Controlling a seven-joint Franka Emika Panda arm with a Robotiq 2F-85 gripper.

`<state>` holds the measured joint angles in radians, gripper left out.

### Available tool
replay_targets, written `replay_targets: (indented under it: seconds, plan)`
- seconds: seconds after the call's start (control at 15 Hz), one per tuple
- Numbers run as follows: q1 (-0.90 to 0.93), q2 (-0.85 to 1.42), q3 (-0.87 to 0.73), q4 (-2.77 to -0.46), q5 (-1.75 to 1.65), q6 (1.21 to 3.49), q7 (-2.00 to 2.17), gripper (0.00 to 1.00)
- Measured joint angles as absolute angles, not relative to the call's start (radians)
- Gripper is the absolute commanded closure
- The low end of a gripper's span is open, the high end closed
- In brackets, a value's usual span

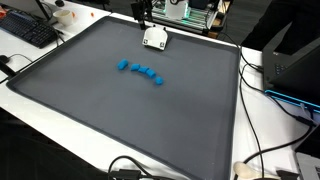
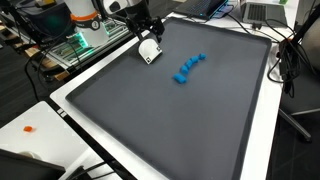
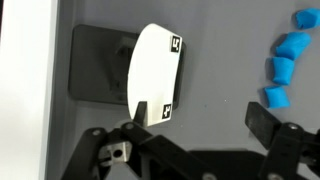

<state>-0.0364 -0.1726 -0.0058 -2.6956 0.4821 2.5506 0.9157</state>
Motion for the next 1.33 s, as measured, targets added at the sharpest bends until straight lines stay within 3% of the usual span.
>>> replay_targets:
  seconds: [0.67,1.33]
  plan:
    - [-0.051,-0.296,0.089,-2.480,0.034,2.228,0.981,0.00]
    - [0.029,-0.164,0.151,-2.240,-0.032,2.201,0.617,0.00]
